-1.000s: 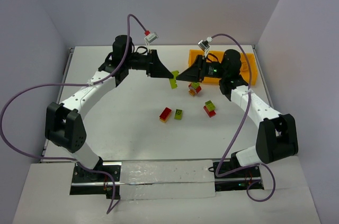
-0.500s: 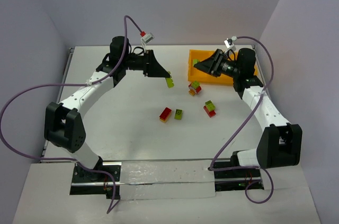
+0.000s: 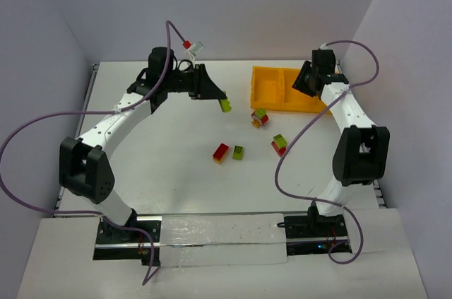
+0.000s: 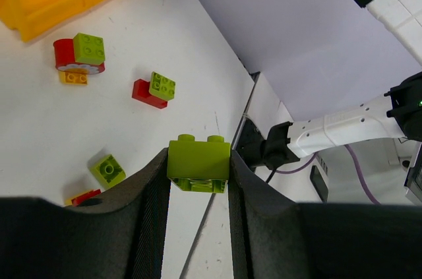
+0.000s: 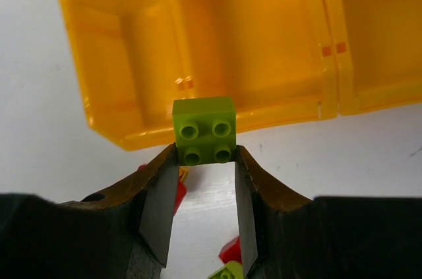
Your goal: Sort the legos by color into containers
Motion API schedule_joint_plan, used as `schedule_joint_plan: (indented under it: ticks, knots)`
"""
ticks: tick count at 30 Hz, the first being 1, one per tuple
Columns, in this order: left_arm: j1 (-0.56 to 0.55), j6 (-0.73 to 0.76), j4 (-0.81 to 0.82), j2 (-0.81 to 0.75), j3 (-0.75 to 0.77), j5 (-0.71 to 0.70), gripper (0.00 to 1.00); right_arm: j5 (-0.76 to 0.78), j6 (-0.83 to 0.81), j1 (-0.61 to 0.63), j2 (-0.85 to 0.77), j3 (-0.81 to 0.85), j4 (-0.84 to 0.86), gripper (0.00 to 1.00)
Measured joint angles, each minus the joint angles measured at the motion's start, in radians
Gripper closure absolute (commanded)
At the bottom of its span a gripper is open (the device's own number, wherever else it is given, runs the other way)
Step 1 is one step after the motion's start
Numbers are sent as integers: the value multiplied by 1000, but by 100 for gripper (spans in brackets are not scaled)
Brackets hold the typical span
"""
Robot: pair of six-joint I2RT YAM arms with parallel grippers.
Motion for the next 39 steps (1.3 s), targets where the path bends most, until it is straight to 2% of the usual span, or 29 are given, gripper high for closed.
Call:
schedule_joint_plan:
  ticks: [3,5,9,11,15,20,22,25,27,29,33,36,39]
  knots:
    - [-1,4,-17,0,1,-20,100,31,-11,-15,94,70,-32,85]
    - [-2,5,-25,0,1,-29,100,45,-18,-27,155,127,-41,77]
    - [-6,6,-38,0,3,-46,100,57,-27,-38,258,237,-77,38]
    - [-7,6,-44,0,4,-55,100,59,-34,-40,299,291,-92,27]
    - [-9,6,-49,0,6,-70,100,54,-48,-40,336,347,-114,25]
    - [-12,4,-51,0,7,-82,100,37,-59,-39,315,346,-134,32]
    - [-13,0,-53,0,10,-91,100,11,-71,-35,270,309,-117,33]
    - [-13,-9,-65,0,23,-114,100,-45,-104,-6,107,156,-73,32]
    - [-13,-18,-68,1,33,-127,100,-73,-144,62,-30,55,-48,30]
    - [-14,-32,-67,5,43,-144,100,-115,-190,159,-154,-21,-2,24]
    - [-14,-54,-78,27,63,-184,100,-183,-245,351,-333,-139,96,20]
    - [-14,-62,-96,45,66,-220,100,-212,-258,424,-410,-215,138,20]
    - [-14,-66,-115,53,66,-247,100,-219,-262,480,-421,-245,160,21]
